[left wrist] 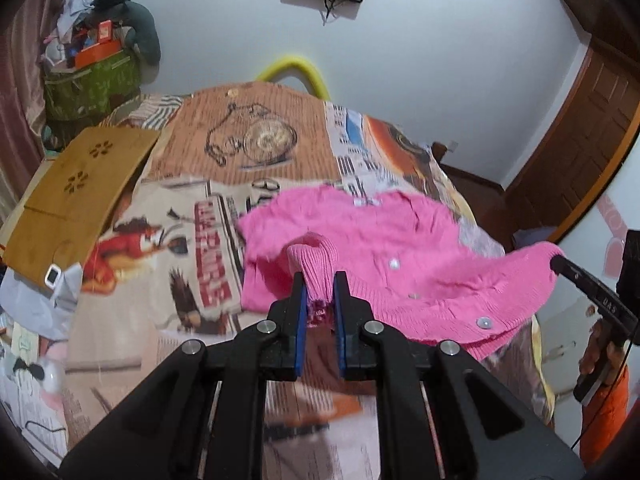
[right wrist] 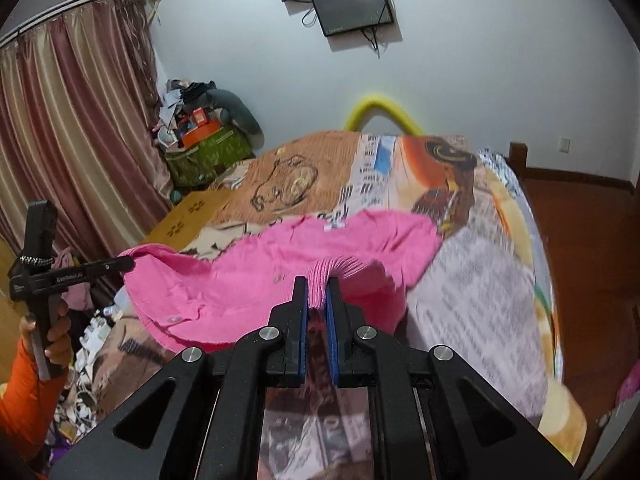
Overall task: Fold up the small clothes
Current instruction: 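Lift the hem edge with both tools and fold it toward the collar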
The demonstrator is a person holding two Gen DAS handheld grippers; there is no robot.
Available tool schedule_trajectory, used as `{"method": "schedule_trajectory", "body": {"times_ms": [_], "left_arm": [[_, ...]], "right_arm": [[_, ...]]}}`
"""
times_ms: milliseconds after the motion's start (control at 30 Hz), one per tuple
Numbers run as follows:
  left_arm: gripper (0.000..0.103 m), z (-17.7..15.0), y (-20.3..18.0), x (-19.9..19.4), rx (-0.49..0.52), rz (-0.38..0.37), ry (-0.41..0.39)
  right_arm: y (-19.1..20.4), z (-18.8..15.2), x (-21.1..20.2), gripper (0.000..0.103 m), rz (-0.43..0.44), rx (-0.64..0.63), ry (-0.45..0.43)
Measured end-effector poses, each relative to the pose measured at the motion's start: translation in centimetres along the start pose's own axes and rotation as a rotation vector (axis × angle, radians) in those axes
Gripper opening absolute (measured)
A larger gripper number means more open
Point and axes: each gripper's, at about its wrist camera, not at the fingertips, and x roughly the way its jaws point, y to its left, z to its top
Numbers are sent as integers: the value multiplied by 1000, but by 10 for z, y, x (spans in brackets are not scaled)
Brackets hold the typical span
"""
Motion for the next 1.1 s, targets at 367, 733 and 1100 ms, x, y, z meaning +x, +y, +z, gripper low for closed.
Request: {"method": "schedule_trajectory", "body": {"times_ms": [367, 733, 1100], "left_arm": [[11, 63, 7, 74, -10, 66, 26], [11, 100, 35, 174, -48, 162, 83], [19, 103, 50, 251, -82, 187, 204]], "right_arm": [[-24, 48, 62, 7, -41, 3, -11], [-56, 71, 146, 7, -91, 13, 68], [-90, 69, 203, 10, -146, 49, 155]]}}
